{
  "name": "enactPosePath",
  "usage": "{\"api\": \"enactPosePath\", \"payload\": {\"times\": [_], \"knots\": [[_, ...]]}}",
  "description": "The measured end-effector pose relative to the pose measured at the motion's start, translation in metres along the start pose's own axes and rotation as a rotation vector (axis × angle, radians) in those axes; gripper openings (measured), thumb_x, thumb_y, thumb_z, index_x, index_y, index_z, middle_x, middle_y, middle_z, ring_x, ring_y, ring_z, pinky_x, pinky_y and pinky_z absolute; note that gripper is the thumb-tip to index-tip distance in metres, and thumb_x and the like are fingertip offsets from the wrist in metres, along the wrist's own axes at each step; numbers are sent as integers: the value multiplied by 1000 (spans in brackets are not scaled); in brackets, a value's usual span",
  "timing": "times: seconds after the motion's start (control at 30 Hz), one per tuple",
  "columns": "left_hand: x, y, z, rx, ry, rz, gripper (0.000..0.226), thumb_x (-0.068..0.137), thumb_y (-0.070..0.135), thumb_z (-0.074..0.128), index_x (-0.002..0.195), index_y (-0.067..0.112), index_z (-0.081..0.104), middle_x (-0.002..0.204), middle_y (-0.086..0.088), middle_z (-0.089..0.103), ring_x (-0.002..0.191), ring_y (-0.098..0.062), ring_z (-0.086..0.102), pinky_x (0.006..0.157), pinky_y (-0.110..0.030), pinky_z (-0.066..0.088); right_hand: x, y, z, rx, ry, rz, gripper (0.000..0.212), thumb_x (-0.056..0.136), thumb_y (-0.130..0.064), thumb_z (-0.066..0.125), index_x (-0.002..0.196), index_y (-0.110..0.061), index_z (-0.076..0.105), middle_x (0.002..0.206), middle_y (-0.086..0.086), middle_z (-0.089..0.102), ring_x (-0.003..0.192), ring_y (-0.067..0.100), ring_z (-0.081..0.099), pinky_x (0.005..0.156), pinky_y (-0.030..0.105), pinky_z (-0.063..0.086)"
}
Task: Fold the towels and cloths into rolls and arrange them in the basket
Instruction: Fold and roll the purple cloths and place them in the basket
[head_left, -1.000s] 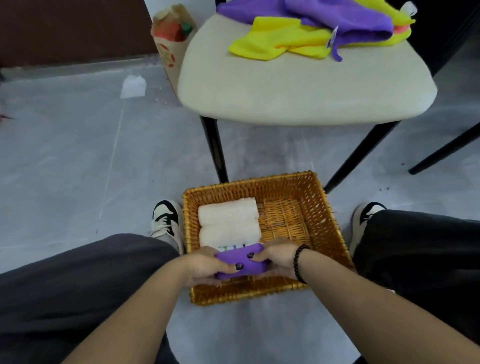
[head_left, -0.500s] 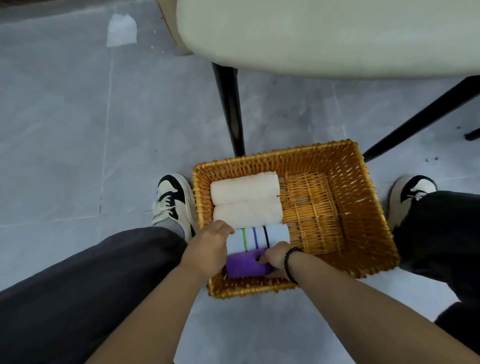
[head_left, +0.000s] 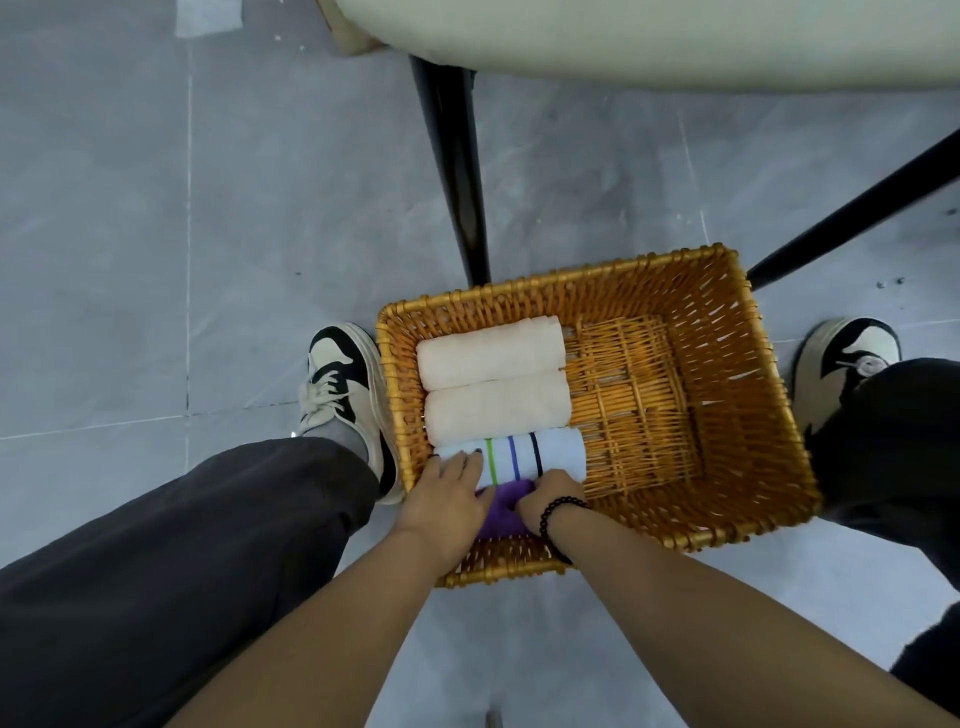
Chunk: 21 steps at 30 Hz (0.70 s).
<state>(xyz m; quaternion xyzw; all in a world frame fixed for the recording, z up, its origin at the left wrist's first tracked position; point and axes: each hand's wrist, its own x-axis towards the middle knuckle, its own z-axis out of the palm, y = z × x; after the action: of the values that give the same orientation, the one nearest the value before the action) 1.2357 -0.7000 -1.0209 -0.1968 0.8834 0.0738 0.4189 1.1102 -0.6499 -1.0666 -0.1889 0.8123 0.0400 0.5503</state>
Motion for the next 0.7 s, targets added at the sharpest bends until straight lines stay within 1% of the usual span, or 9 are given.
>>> {"api": "enactPosePath", "payload": {"times": [0.1, 0.2, 0.27, 0.33, 0.37, 0.5, 0.6, 0.67, 0.7], "knots": [[4, 2, 1, 72, -92, 9, 64, 99, 28, 46, 154, 24, 14, 158, -21, -12, 144, -45, -1, 114, -58, 12, 2, 0, 6, -42, 15, 4, 24, 88, -21, 60, 107, -8, 60, 110, 11, 63, 103, 27, 59, 82, 30, 49], [10, 1, 4, 115, -143, 17, 65, 99, 37, 45, 154, 28, 11, 157, -19, -21, 144, -45, -5, 112, -62, 12, 4, -1, 7, -89, -20, 7, 28, 87, -28, 63, 106, -8, 61, 107, 10, 64, 102, 27, 60, 82, 31, 49], [14, 0, 6, 104, -115, 9, 57, 100, 34, 45, 151, 28, 22, 158, -19, -19, 144, -44, -2, 111, -62, 14, 7, 1, 5, -134, -41, -9, 32, 86, -33, 65, 103, -7, 61, 99, 10, 63, 98, 26, 60, 79, 31, 49], [16, 2, 5, 61, -75, -7, 43, 100, 26, 45, 142, 21, 40, 159, -19, -14, 143, -45, 1, 111, -61, 16, 9, 3, 0, -190, -55, -43, 37, 84, -38, 67, 104, -7, 62, 90, 7, 58, 88, 23, 58, 72, 29, 47], [17, 4, 4, 48, -59, -13, 38, 100, 23, 46, 138, 18, 45, 158, -20, -11, 143, -45, 2, 111, -61, 16, 9, 4, -4, -219, -58, -61, 39, 82, -40, 69, 104, -8, 62, 89, 7, 58, 86, 22, 56, 69, 28, 46], [18, 11, 3, 41, -10, -40, 35, 100, 17, 44, 134, 11, 48, 158, -24, -5, 143, -44, 4, 111, -60, 18, 6, 14, -22, -234, 29, -45, 38, 72, -40, 77, 92, -13, 59, 92, 5, 61, 87, 21, 59, 67, 26, 47], [16, 11, 2, 8, 55, -45, 39, 99, 13, 44, 137, 8, 40, 158, -24, -2, 143, -43, 8, 110, -56, 21, 10, 27, -41, -69, 165, -57, 37, 75, -36, 73, 102, -13, 61, 104, 7, 65, 88, 21, 60, 70, 26, 49], [14, 10, -1, -31, 124, 37, 50, 93, 9, 51, 139, 9, 31, 157, -22, 1, 143, -40, 11, 110, -51, 22, 11, 35, -55, 88, 270, -103, 47, 79, -32, 74, 118, -16, 54, 118, 9, 58, 92, 21, 57, 70, 25, 45], [14, 10, -2, -38, 150, 113, 57, 89, 6, 55, 140, 10, 29, 156, -20, 5, 141, -39, 14, 110, -48, 23, 12, 40, -60, 134, 277, -129, 54, 80, -30, 73, 127, -19, 49, 125, 9, 53, 96, 21, 56, 71, 24, 43]]}}
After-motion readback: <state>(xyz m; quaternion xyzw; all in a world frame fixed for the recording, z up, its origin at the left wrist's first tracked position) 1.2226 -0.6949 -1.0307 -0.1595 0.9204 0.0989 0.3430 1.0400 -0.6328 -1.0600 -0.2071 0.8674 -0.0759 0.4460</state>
